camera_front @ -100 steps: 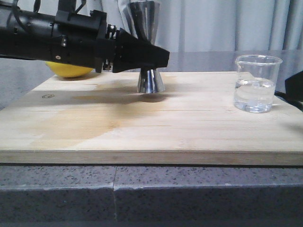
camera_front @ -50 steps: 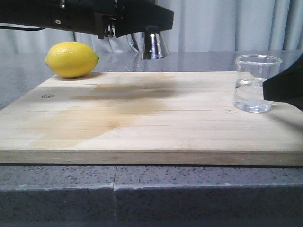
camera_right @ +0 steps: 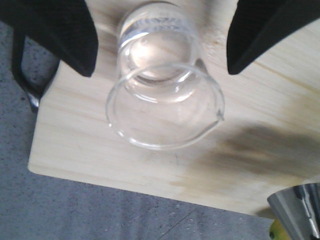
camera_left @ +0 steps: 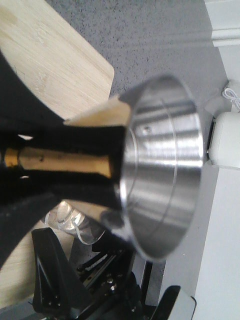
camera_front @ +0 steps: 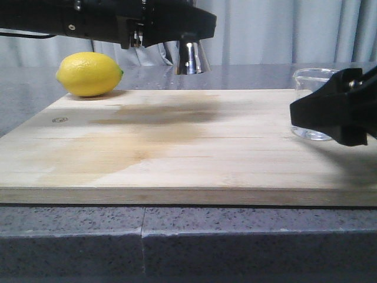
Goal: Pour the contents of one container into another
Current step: 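Reach the right gripper to the glass beaker and grasp it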
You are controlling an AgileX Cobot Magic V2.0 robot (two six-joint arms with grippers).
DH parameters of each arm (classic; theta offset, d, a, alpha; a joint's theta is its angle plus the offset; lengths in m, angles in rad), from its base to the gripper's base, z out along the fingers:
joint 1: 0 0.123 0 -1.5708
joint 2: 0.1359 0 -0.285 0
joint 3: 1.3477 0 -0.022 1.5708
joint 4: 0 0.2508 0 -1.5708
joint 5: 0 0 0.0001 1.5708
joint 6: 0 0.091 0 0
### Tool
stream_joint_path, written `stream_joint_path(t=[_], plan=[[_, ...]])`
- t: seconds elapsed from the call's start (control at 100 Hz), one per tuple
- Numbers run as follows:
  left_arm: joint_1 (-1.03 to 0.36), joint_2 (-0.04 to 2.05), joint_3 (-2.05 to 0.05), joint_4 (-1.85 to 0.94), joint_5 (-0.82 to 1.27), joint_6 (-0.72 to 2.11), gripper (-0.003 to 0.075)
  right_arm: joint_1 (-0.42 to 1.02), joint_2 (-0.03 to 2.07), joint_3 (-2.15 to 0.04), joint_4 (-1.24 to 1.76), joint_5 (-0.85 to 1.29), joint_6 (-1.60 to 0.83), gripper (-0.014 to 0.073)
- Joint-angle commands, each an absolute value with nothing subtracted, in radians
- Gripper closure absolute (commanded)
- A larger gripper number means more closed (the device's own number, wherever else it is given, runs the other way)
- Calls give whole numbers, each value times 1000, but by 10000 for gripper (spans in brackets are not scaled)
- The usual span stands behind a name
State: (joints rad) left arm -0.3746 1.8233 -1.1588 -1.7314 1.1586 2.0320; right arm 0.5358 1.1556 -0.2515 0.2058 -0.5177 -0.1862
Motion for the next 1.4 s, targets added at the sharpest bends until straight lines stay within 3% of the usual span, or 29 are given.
stream_joint_path(t=[0.0, 0.42, 0.6, 0.92, 1.18, 1.39], plan=[[-376, 1768, -1188, -1792, 1229, 2022, 740, 535, 1174, -276, 192, -640, -198, 125], [-376, 1768, -1188, -1778, 1229, 2021, 740, 535, 1246, -280, 192, -725, -192, 130], [-376, 1768, -1188, -1778, 1229, 2021, 740, 536, 1279, -280, 192, -753, -190, 220], [-376, 1768, -1188, -1778, 1229, 2021, 740, 536, 1284, -280, 192, -801, -185, 233], [-376, 1768, -1188, -1778, 1229, 2021, 740, 536, 1284, -280, 172, -812, -185, 379], [-376, 1768, -1188, -1777, 1229, 2021, 740, 536, 1284, -280, 168, -812, -185, 389]])
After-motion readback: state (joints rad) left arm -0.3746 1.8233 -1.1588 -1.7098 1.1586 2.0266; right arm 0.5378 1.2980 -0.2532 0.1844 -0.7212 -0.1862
